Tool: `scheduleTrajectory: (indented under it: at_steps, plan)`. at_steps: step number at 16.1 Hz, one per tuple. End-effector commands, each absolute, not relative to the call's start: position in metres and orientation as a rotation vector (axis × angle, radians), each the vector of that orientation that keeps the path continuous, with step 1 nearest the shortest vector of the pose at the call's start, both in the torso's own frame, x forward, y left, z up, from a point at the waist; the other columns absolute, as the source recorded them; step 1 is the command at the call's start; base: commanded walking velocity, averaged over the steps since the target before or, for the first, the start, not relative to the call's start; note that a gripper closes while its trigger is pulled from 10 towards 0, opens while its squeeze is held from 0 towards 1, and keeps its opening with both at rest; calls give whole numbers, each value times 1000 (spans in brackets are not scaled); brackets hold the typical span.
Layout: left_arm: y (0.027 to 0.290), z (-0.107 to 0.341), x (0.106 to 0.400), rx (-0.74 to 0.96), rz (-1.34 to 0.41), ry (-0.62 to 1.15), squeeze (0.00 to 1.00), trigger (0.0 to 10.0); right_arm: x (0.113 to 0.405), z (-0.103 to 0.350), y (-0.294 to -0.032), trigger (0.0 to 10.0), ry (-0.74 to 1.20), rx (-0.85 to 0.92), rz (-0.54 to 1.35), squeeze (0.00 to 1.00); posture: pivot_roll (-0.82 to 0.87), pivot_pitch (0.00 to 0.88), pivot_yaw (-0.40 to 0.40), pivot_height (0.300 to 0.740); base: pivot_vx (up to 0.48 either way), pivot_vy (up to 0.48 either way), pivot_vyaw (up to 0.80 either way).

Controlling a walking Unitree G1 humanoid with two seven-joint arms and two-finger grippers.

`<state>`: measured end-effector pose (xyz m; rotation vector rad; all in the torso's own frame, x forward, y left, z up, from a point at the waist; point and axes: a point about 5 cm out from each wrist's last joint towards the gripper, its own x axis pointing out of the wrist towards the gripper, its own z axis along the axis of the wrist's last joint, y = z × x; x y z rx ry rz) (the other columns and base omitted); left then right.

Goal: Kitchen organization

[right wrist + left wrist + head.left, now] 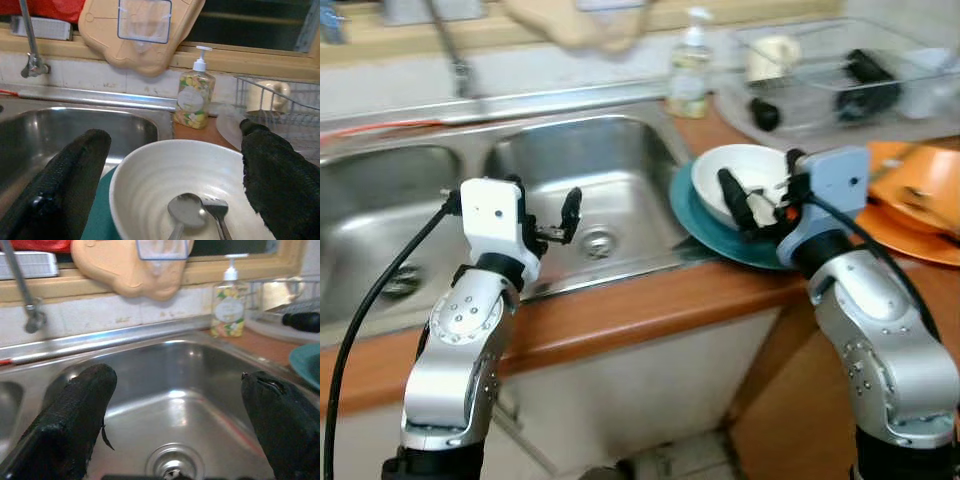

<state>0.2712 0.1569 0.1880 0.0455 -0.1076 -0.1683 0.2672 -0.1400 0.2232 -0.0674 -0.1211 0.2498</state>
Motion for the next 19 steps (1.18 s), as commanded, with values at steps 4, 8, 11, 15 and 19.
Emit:
scheduleTrajectory:
  at_steps: [4,8,11,15,19]
  plan:
    - [156,190,271,47,-181,-111,0,10000,268,226,-148,10000,-128,-26,191,0,-42,0,45,740,0,0,0]
    - [155,189,273,43,-187,-104,0,10000,269,224,-152,10000,-121,-17,145,0,-42,0,44,740,128,0,0]
    - [154,189,274,43,-191,-102,0,10000,270,223,-151,10000,-118,-16,141,0,-38,0,45,740,254,0,0]
    - [153,189,274,42,-200,-101,0,10000,270,222,-152,10000,-116,-18,134,0,-39,0,47,740,123,0,0]
    - [152,189,274,43,-205,-100,0,10000,270,222,-152,10000,-115,-17,133,0,-39,0,47,740,0,0,0]
